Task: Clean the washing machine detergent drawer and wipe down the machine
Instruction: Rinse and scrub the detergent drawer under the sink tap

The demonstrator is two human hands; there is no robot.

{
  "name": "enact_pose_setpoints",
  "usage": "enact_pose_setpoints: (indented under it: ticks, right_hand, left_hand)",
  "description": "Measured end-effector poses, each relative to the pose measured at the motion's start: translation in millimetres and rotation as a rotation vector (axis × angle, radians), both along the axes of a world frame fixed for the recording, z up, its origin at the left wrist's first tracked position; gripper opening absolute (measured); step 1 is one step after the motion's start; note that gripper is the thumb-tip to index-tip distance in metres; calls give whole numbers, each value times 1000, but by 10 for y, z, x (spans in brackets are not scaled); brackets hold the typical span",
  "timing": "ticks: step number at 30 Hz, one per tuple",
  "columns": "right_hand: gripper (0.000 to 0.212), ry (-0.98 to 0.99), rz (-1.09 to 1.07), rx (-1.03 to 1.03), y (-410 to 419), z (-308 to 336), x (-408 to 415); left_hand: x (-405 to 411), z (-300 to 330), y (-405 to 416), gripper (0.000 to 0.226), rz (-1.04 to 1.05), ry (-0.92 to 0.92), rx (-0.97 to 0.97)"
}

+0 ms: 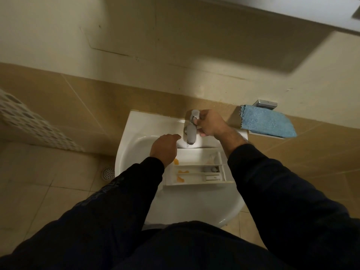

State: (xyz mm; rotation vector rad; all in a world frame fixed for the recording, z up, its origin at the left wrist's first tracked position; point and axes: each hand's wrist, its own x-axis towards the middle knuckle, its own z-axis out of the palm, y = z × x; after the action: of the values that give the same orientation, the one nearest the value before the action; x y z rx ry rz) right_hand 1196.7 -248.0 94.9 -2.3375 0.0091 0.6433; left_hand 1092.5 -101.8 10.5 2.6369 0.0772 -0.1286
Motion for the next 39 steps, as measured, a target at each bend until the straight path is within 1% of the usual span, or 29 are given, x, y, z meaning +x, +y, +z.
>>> enact_pose_setpoints:
  ticks: [3, 5, 7, 10, 18, 21, 22, 24, 25, 26, 27, 28, 29, 30, 31, 32, 34, 36, 37, 38, 39]
  right_hand:
    - [12, 18, 1, 6, -5, -14, 11]
    - [3, 27, -2, 21, -12, -20, 16]
    - [18, 41, -8, 32, -25, -33, 27]
    - [25, 29, 40, 11, -32, -2, 20]
    - [24, 29, 50, 20, -55, 43, -21]
    - [23, 11, -32, 153, -86, 37, -69]
    - [23, -6, -90, 213, -106, 27, -115]
    - [22, -4, -290, 366, -161, -124, -215]
    - [22, 9, -366, 398, -181, -215, -291]
    - [26, -24, -382, 316, -207, -340, -364]
    - [30, -91, -340, 205, -228, -496, -454]
    - [30, -204, -235, 77, -249, -618, -555]
    - [30, -339, -87, -40, -256, -710, -666]
    - [34, -476, 58, -151, -242, -819, -762]
    - [43, -551, 195, -232, -203, -931, -854]
    - [50, -521, 292, -257, -144, -1012, -958]
    - [53, -379, 450, -227, -5, -1109, -1137]
    - [59, -338, 635, -164, 76, -1198, -1261]
    - [60, -348, 703, -174, 61, -1217, -1278]
    - [59, -351, 689, -185, 8, -1204, -1230]
    - [59, -366, 623, -222, -74, -1222, -1150]
  left_hand:
    - [-5, -1, 19, 41, 6, 8, 2]
    - [-21, -4, 29, 41, 6, 12, 0]
    - [-38, -7, 39, 41, 8, 18, -4]
    - [-56, -20, 45, 42, 13, 15, -7]
    - [-69, -13, 42, 43, 5, 19, -14]
    - [-79, -3, 44, 43, 13, 28, -17]
    - [-81, -7, 49, 43, 13, 31, -21]
    - [-92, -5, 55, 42, 4, 30, -22]
    - [-102, 4, 56, 41, 1, 24, -21]
    - [-110, 11, 60, 41, 3, 15, -17]
    - [-116, 18, 68, 42, 12, 5, -8]
    - [-122, 25, 84, 42, 33, -5, 6]
    - [-128, 35, 105, 43, 63, -12, 19]
    - [-135, 44, 123, 43, 92, -6, 34]
    - [-141, 54, 138, 43, 105, 11, 53]
    - [-148, 55, 146, 43, 100, 36, 74]
    - [-176, 45, 139, 43, 90, 91, 103]
    - [-210, 27, 134, 39, 120, 137, 104]
    - [-221, 11, 136, 35, 139, 143, 95]
    - [-230, 0, 139, 32, 160, 140, 82]
    - [-240, -2, 139, 30, 177, 138, 64]
